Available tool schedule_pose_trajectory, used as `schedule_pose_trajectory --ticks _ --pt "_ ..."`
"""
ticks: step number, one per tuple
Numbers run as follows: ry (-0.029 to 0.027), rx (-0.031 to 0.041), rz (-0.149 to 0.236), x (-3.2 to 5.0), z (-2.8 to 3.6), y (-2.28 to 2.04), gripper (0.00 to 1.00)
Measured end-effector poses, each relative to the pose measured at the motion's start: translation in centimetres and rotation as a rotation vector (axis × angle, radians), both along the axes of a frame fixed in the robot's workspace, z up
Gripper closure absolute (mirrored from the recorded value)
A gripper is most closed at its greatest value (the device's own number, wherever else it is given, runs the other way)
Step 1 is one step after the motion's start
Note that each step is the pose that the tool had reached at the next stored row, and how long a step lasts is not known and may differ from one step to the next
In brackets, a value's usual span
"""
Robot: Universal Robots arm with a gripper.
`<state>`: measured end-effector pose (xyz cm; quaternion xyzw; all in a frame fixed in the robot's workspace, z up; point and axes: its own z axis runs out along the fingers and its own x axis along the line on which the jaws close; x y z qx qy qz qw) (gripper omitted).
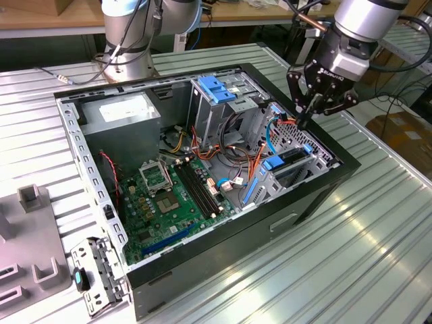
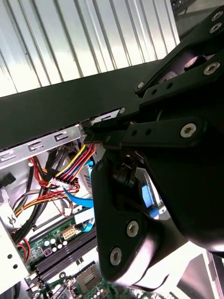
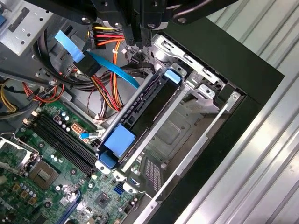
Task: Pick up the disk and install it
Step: 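Insert the first disk wire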
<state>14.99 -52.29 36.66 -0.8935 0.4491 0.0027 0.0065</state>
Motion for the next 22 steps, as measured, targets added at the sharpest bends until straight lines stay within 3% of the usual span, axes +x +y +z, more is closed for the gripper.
schedule_pose_trajectory --ticks 9,17,22 --pt "0.0001 -0.0012 -0.024 -0.01 -0.01 0.00 0.83" --pt "0.0001 -0.0011 -0.138 -0.02 -0.01 0.00 0.83" --pt "0.0000 -0.0011 -0.146 -1.33 -0.04 0.00 0.83"
